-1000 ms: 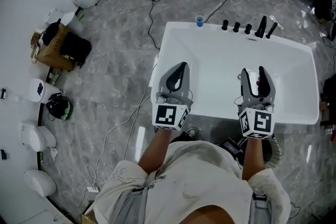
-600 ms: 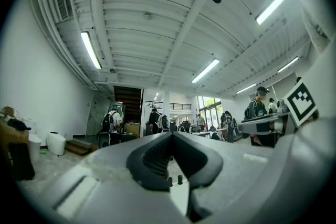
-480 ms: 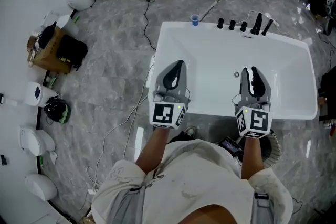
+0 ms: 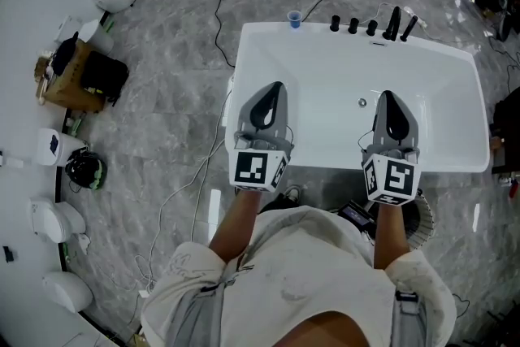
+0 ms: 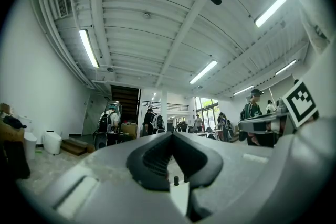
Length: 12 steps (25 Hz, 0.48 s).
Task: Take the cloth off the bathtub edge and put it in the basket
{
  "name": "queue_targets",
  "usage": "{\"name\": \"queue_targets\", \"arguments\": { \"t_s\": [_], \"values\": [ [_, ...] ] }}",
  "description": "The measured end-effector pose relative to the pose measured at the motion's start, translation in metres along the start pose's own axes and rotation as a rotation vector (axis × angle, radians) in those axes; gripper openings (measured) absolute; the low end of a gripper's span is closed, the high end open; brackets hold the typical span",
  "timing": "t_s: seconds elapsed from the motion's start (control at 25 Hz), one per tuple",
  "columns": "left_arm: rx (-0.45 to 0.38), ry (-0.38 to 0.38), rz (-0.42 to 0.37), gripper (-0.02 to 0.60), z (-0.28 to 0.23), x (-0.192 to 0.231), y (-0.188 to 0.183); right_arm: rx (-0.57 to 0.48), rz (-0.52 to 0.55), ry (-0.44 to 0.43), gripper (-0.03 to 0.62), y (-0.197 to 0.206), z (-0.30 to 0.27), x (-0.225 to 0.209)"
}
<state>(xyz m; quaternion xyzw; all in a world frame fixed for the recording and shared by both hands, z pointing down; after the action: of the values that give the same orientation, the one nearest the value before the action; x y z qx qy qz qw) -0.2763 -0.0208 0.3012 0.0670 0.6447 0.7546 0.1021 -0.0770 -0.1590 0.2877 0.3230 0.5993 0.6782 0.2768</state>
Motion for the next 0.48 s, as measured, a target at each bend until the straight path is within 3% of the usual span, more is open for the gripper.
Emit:
{"name": "queue_targets", "arguments": {
  "t_s": [0.48],
  "values": [
    [-0.014, 0.014, 0.005, -0.003, -0.0029, -0.0080, 0.0036, -0.007, 0.000, 0.005, 0.002, 0.0018, 0.0017, -0.0015]
  ]
}}
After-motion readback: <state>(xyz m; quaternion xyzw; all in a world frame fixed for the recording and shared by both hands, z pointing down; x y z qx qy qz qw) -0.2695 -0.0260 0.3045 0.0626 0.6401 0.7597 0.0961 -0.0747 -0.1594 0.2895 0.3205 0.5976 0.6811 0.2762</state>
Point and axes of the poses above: the fingertips, and each gripper's own axes: z backward along the fingers, x to its left, y out of its underside, the point moved 6 cm from there along z, backward along the fingers
